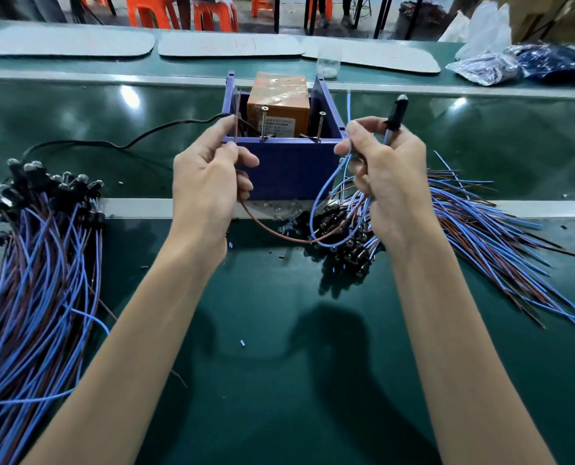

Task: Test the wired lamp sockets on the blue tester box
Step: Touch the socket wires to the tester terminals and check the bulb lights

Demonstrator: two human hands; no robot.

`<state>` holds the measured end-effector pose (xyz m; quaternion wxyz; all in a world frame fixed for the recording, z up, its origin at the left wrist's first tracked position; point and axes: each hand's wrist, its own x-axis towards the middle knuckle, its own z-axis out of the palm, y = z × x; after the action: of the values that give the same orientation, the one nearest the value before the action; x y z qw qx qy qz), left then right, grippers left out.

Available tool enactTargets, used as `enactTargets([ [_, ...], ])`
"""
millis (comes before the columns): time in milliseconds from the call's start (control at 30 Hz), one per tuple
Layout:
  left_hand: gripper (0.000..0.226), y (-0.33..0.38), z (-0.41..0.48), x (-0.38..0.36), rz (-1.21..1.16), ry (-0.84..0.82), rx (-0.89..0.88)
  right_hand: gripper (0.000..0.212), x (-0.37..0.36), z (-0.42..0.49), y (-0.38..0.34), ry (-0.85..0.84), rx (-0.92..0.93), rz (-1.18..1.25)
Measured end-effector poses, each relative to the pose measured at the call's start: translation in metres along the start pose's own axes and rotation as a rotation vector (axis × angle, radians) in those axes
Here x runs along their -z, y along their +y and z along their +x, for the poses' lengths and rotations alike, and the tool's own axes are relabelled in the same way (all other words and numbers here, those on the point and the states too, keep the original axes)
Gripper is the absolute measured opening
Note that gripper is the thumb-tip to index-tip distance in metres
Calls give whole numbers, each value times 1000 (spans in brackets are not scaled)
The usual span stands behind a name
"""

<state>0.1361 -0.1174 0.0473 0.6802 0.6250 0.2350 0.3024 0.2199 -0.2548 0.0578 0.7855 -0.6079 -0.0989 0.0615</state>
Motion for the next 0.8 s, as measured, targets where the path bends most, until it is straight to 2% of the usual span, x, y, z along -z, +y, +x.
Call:
enactTargets([
  [233, 15, -6, 6, 7, 45, 26, -44, 21, 11, 11, 2, 91, -47, 24],
  [367, 20, -10, 6, 7, 55, 27, -34, 27, 12, 14, 2, 87, -53, -76],
  [500, 27, -11, 8, 6, 38, 38, -14, 23, 11, 13, 5, 83, -20, -240],
  [800, 25, -12, 12, 11, 29, 71, -46, 22, 15, 15, 8, 94, 18, -193],
])
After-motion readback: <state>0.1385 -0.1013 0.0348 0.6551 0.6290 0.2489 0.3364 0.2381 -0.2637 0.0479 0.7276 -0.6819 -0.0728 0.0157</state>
